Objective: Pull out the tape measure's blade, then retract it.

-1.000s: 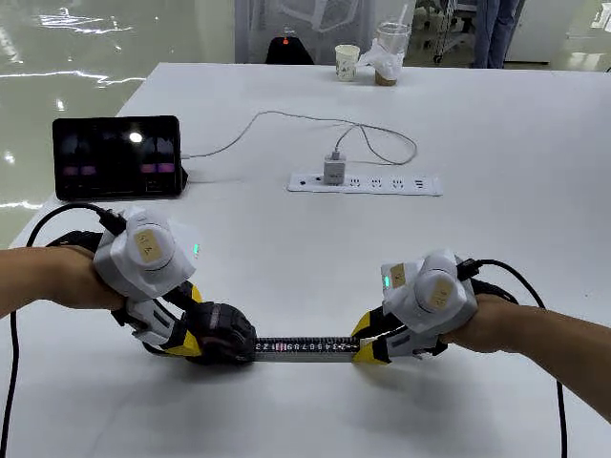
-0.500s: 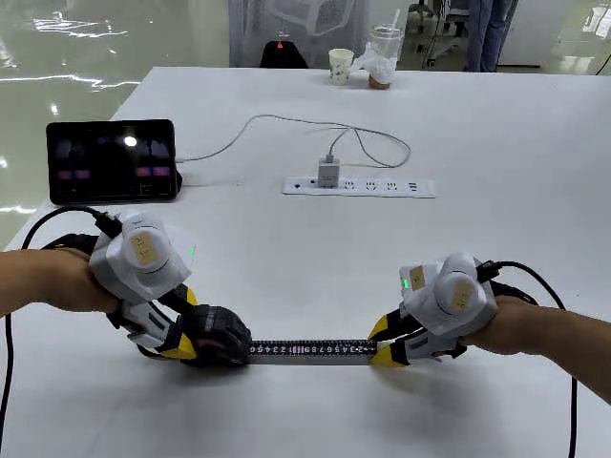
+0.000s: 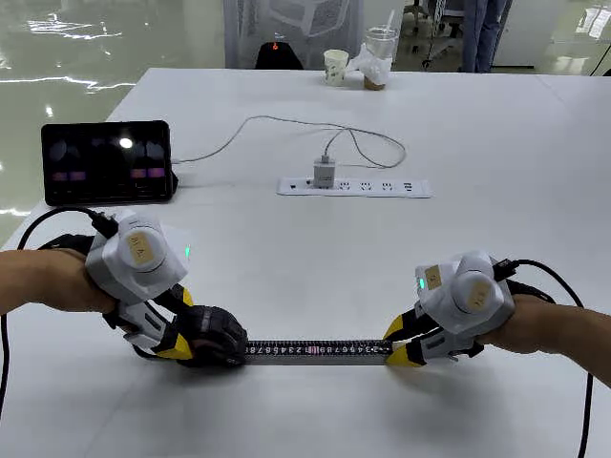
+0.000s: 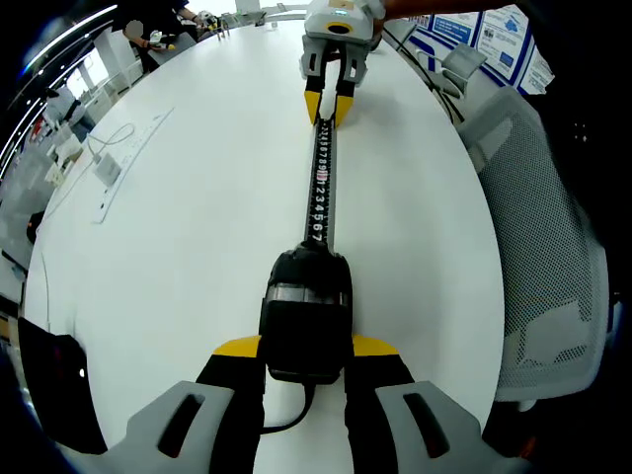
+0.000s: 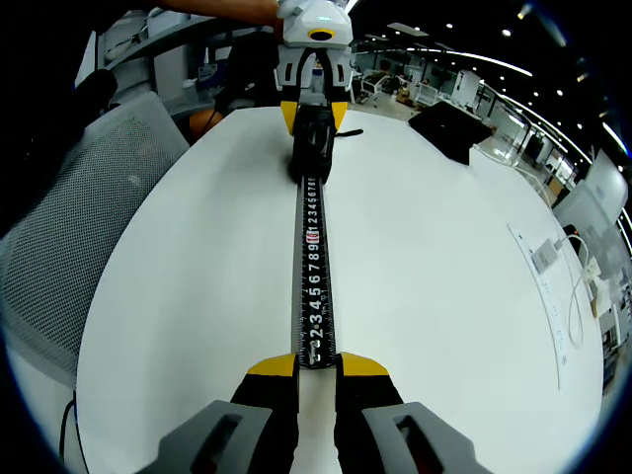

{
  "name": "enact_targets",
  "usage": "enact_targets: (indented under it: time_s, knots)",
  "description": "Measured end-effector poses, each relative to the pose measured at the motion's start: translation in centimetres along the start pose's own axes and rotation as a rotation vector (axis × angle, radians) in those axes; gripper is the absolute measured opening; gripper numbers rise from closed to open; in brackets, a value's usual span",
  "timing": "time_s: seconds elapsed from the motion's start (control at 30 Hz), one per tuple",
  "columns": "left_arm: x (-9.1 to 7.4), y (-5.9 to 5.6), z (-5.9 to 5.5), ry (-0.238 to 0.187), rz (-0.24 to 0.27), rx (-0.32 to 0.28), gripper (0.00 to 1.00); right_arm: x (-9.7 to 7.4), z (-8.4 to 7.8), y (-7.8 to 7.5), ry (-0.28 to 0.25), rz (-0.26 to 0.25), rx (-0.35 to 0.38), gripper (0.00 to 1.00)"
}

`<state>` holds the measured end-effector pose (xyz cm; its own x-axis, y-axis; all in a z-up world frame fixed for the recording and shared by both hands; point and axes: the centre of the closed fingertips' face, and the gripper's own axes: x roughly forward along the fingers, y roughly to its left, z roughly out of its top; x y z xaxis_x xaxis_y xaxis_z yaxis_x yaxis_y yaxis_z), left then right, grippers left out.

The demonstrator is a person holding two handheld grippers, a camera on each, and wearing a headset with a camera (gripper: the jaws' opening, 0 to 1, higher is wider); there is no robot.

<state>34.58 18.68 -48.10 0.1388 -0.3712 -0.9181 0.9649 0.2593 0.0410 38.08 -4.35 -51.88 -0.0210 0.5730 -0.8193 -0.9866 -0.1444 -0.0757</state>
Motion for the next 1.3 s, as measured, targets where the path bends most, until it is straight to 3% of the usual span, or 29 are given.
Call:
enact_targets:
  time_s: [0.9,1.3]
  knots:
    - [-0.1,0.1,0.1,0.007,-0.001,0.000,0.25,-2.0,-2.5,-0.1,0.029,-0.005,0.018,0.10]
    - [0.0,0.2,0.1,0.013,0.001,0.002,0.25,-2.0,-2.6,0.0,0.045,-0.002,0.017,0.10]
